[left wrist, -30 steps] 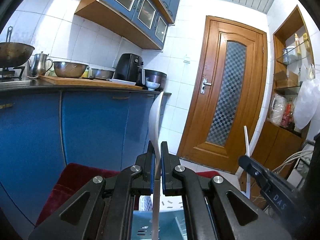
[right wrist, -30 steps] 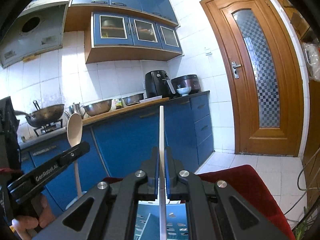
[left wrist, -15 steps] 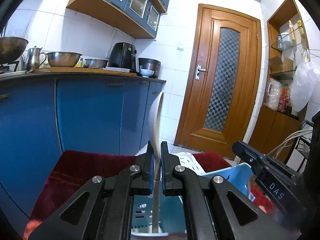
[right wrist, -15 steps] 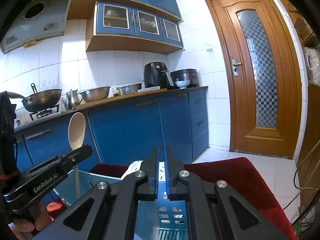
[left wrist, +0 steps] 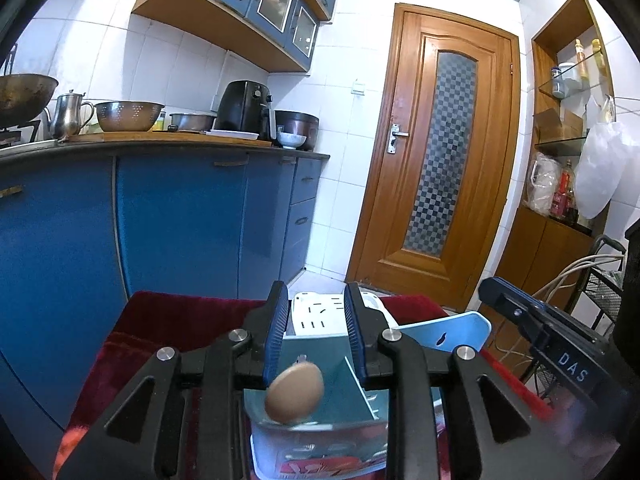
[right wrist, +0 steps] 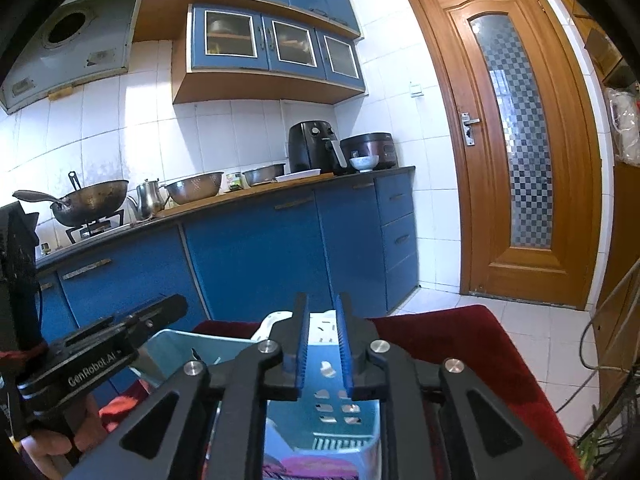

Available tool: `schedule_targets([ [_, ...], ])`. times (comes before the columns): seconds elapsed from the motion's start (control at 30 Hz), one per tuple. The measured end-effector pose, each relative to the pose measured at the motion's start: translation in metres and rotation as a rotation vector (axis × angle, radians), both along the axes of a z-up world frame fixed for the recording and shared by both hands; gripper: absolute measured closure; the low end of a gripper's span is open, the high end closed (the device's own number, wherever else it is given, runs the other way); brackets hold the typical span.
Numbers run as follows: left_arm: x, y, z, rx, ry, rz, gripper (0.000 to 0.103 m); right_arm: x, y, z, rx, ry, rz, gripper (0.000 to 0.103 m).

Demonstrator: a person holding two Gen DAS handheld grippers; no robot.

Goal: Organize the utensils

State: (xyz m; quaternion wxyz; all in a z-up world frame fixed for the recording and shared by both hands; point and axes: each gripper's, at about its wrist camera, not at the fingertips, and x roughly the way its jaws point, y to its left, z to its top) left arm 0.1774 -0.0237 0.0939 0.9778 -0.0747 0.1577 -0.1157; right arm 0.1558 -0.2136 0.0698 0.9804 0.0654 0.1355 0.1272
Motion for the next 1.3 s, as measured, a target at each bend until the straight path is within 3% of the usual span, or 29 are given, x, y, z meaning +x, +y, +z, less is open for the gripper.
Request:
schedule_targets([
  [0.33,-0.034,0.008,0.015,0.003,0.008,-0.02,0.074,-0.012,-0.031,-0.009,0.034,0.152,-0.037,0.079],
  [0.6,-0.067,0.009,0.024,0.033,0.042,-0.034,0.074,-0.011,-0.05,-0.045,0.075,0.361,-0.074,0.079],
  [0.73,-0.081,0.012,0.017,0.029,0.082,-0.036,0.074,-0.006,-0.057,-0.066,0.131,0.473,-0.065,0.079],
  [0.93,-0.092,0.017,0.002,0.039,0.128,-0.017,0.074,-0.004,-0.054,-0.085,0.158,0.568,-0.04,0.079],
  [1.3,-0.091,0.036,-0.025,0.004,0.2,0.014,0.074,0.006,-0.042,-0.106,0.122,0.716,-0.046,0.079],
])
